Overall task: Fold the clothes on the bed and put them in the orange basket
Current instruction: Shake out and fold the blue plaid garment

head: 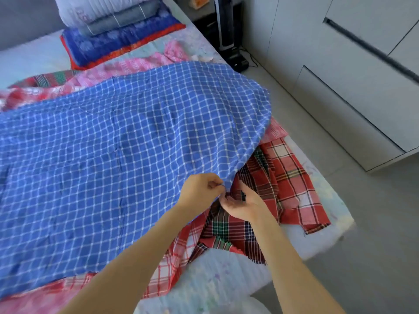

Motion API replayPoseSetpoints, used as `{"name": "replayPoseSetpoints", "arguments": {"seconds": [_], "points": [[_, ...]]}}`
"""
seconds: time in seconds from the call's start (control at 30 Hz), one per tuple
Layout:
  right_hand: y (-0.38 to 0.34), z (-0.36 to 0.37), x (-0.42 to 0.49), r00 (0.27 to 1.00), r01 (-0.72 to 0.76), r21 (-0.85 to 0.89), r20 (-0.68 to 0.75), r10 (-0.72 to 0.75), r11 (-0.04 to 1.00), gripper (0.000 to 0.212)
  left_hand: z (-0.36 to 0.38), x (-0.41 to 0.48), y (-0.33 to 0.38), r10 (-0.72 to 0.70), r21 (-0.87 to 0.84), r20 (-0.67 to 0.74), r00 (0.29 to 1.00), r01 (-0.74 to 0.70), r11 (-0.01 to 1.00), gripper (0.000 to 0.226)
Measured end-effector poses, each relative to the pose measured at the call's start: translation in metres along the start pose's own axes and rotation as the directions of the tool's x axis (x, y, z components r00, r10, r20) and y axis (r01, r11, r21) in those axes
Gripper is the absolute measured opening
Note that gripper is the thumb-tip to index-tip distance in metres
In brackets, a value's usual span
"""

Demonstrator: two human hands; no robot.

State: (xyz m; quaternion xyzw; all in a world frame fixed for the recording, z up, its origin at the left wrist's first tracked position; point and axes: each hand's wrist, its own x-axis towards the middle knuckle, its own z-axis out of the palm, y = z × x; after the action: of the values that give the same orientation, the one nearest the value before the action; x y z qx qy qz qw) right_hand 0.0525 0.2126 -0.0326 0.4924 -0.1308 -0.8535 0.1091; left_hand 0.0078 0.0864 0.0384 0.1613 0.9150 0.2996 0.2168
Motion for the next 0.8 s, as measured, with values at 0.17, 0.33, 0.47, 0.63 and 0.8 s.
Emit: {"name": "replayPoseSetpoints", "arguments": {"seconds": [0.17, 0.33, 0.47, 0.63, 0.8], "points": [[0.006, 0.026, -0.007, 0.995, 0.074, -0.046, 0.071, -0.071, 0.996, 0.022, -0.031, -0.009, 0.012, 0.008, -0.020, -0.016, 1.000, -0.009, 1.000, 0.013], [-0.002, 0.040, -0.017, 0.940, 0.339, -0.079, 0.071, -0.334, 0.937, 0.027, -0.058, -0.013, 0.008, 0.002, 0.056, -0.053, 0.999, 0.001, 0.998, 0.013], [-0.004, 0.059, -0.051, 0.573, 0.806, -0.304, 0.184, -0.798, 0.508, 0.046, -0.054, -0.014, 0.009, 0.010, 0.150, 0.127, 0.992, -0.029, 0.988, 0.014], [0.062, 0.112, -0.112, 0.277, 0.831, -0.496, 0.761, -0.587, -0.251, 0.074, -0.083, -0.020, 0.018, -0.086, -0.394, -0.090, 0.992, 0.043, 0.918, 0.013], [0.170, 0.107, -0.112, 0.506, 0.740, -0.417, 0.862, 0.027, -0.528, 0.081, -0.161, -0.052, -0.014, -0.193, -0.840, 0.128, 0.973, 0.210, 0.500, 0.032]]}}
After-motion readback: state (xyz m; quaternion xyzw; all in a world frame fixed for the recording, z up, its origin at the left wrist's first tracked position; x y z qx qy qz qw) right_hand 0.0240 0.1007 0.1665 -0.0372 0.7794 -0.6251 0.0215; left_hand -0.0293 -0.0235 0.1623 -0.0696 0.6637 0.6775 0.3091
